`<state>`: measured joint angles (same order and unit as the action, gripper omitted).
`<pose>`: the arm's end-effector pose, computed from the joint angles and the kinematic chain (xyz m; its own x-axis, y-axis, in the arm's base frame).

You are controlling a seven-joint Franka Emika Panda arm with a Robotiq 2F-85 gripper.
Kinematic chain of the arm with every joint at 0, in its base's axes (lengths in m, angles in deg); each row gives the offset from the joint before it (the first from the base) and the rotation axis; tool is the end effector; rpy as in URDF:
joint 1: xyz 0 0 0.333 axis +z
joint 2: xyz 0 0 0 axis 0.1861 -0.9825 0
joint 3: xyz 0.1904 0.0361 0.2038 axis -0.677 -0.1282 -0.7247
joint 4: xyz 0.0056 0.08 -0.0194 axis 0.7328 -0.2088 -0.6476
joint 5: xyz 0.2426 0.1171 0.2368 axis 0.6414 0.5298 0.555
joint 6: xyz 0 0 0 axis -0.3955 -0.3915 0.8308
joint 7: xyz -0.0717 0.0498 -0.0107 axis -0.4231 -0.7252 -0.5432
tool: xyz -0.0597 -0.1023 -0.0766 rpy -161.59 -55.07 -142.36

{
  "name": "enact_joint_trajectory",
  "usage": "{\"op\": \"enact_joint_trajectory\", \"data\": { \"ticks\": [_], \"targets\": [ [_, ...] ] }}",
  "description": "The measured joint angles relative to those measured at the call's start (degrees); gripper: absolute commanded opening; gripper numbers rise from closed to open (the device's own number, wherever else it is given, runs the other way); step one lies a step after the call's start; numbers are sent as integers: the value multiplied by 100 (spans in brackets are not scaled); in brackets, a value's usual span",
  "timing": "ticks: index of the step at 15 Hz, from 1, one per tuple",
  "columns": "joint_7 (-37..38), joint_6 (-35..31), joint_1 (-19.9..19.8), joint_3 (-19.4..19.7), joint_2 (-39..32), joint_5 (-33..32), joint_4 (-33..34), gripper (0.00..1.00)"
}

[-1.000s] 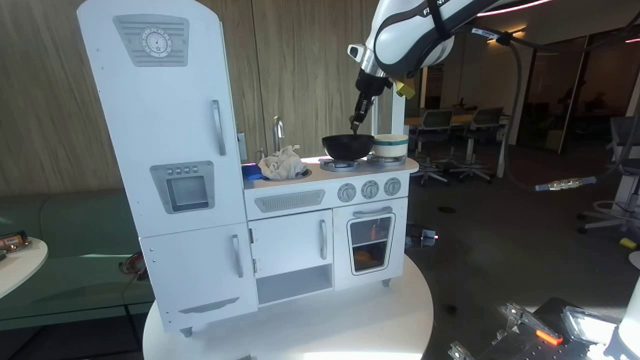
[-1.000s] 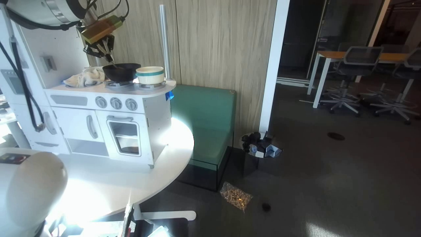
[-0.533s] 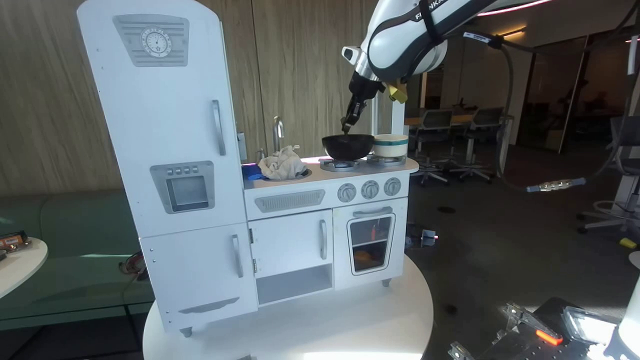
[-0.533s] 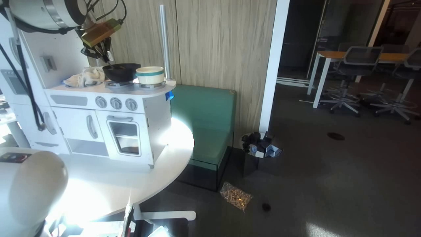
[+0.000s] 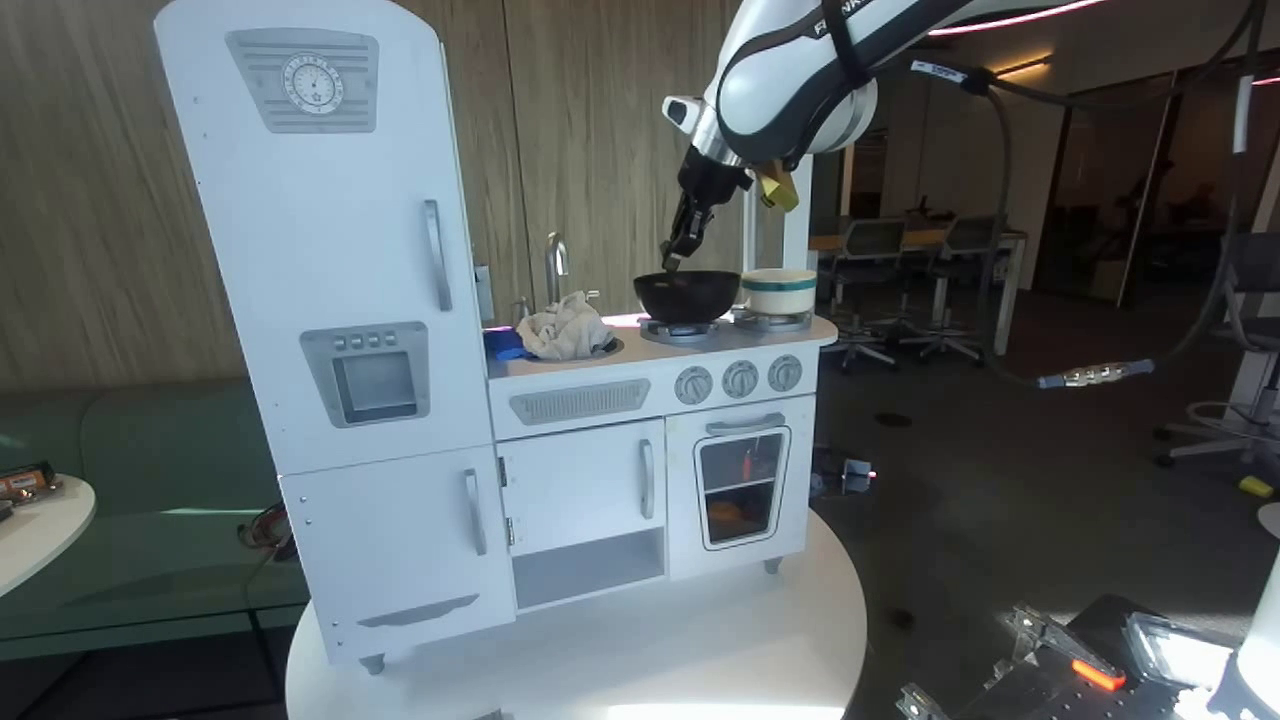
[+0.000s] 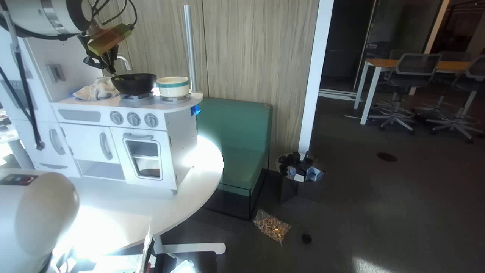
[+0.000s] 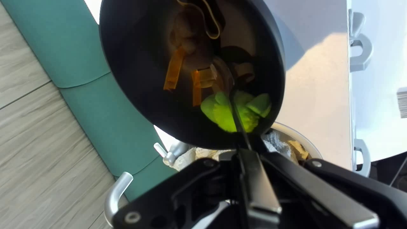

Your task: Pour the contents of the white bowl into the pot then stir inside the pot

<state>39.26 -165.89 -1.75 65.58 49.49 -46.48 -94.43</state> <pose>0.5435 0.1311 0.4915 0.3418 0.8786 0.3335 0.7445 -0.4698 0.4744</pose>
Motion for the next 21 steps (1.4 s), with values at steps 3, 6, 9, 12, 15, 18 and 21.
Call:
{"op": "enact_joint_trajectory", "data": {
  "ticks": [3,6,9,12,15,18,21],
  "targets": [
    [-54,-204,3,-22,-19,-38,6,2],
    [-6,-478,-5,-22,-34,-281,5,2],
    [286,-697,-53,-23,-19,-806,15,2],
    [688,-726,-150,-23,11,-1440,46,2],
    [932,-729,-199,-26,57,-1807,55,2],
    [928,-737,-158,-99,134,-1814,38,2],
    [879,-791,-33,-217,252,-1814,-66,2]
  ]
}}
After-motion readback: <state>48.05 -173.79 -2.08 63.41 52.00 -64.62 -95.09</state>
